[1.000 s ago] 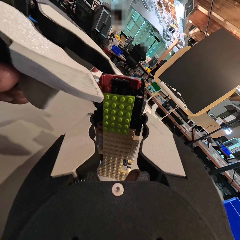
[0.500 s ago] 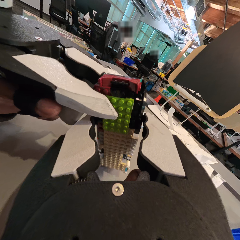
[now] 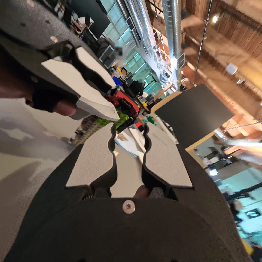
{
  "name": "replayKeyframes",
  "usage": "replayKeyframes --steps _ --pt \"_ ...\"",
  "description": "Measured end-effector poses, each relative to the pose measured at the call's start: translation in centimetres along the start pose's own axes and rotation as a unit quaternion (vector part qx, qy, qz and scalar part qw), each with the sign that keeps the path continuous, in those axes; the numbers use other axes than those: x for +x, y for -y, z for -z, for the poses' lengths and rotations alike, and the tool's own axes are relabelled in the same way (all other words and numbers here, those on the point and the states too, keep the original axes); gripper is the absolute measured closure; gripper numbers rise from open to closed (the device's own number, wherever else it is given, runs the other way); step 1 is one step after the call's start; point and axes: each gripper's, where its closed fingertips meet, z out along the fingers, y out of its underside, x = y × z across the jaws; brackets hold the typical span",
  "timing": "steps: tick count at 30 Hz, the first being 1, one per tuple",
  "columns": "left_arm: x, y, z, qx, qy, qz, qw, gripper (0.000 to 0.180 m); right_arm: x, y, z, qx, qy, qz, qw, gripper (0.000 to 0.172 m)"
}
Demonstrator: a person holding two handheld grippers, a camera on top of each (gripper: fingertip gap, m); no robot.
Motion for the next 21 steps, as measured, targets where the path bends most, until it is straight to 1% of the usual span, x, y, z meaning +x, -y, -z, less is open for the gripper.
replayKeyframes --steps 3,5,9,16,21 --pt "0.1 -0.3 0.0 -0.007 0.000 -0.009 1.000 0.154 0.3 0.2 -0.1 -0.012 -0.027 0.107 0.994 0.141" --pt "0.1 -0.4 0.0 -0.012 0.003 -0.021 1.000 0.154 0.4 0.5 -0.2 -0.011 -0.038 0.165 0.985 0.149" --pt "0.2 -0.5 0.0 -0.025 0.007 -0.041 0.999 0.154 0.3 0.7 -0.5 -0.016 -0.037 0.238 0.970 0.157" --pt "0.3 -0.6 0.0 -0.035 0.014 -0.056 0.998 0.154 -0.8 1.0 -0.6 -0.007 -0.012 0.284 0.959 0.159" --pt "0.1 -0.9 -0.1 -0.044 0.022 -0.071 0.996 0.154 -1.4 1.4 -0.3 0.008 0.015 0.272 0.962 0.157"
